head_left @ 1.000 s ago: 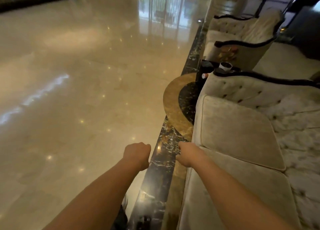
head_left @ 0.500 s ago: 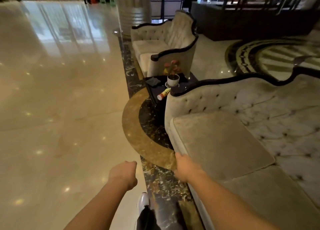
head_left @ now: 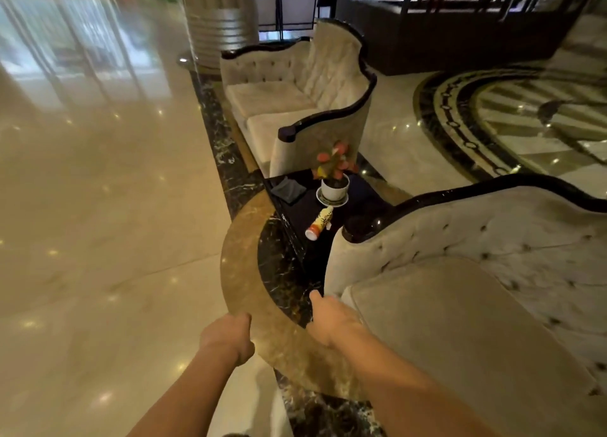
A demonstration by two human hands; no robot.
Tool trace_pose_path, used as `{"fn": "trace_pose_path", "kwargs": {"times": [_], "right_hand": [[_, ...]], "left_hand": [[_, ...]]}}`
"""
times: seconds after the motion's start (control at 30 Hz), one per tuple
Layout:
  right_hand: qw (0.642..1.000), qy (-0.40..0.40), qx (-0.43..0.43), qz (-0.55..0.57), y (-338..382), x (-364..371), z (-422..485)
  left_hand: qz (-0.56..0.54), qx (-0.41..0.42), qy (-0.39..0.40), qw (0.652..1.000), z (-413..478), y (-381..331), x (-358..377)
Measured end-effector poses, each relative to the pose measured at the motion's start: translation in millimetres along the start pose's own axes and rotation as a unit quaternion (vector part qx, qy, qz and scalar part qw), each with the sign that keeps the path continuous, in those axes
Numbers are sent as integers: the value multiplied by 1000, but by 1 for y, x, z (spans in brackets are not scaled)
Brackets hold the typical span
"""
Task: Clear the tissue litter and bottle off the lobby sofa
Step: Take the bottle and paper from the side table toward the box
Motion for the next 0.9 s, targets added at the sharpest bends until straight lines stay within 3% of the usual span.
{"fn": "trace_pose_path", "kwargs": {"times": [0.3, 0.53, 0.77, 0.9], "right_hand": [[990, 16, 132, 55, -13, -69, 194], [969, 4, 210, 132, -52, -117, 273], [960, 49, 230, 152, -119, -97, 416], [967, 20, 207, 150, -163, -65, 530]], "left_hand": [[11, 156, 43, 987, 257, -30, -76], [70, 223, 94, 968, 379, -99, -133], [98, 174, 99, 975, 491, -175, -102], [28, 116, 115, 986, 582, -220, -48]]}}
Point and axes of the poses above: each hand's wrist, its own z-axis towards the middle knuckle, its own x-axis out of the palm, y = z × x, the point moved 6 cm from there along z, towards the middle knuckle, and after that the axes turned 3 degrees about -x, right-handed, at the moved point
